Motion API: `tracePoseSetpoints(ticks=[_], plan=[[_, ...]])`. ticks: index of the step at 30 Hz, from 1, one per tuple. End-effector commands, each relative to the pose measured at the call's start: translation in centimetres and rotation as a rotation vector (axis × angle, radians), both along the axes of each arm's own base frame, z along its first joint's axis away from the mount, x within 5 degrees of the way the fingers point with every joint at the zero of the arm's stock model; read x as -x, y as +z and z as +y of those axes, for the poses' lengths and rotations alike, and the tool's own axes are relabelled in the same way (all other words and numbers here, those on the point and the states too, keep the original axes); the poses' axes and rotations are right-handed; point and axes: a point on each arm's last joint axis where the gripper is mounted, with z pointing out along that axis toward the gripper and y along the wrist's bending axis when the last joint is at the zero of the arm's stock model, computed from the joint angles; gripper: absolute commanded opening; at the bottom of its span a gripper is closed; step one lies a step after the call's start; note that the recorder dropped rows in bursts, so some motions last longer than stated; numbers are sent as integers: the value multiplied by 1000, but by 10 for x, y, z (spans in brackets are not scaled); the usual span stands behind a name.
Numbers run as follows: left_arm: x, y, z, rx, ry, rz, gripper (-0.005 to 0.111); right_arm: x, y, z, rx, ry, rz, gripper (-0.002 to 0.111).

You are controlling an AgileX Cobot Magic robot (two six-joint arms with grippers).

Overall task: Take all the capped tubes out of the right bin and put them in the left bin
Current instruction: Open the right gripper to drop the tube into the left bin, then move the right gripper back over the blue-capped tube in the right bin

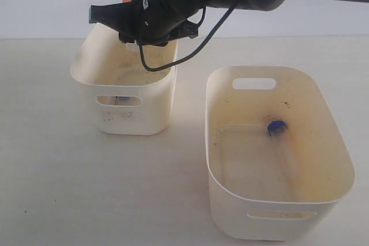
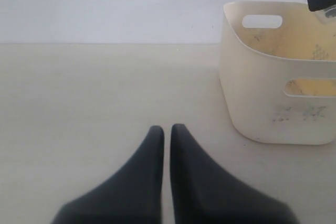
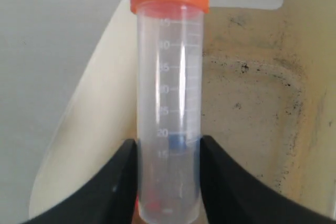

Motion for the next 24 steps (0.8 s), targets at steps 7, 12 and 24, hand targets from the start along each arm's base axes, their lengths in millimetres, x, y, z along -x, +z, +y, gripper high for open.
tracePoseSetpoints(ticks=[7, 12, 24], plan=[[0, -1, 0, 11, -3, 3, 4, 0, -1, 0, 16, 4, 10, 50], [0, -1, 0, 11, -3, 3, 4, 8, 11, -11, 77, -5, 52, 50], [0, -1, 0, 11, -3, 3, 4, 46, 94, -89, 366, -78, 98, 1]])
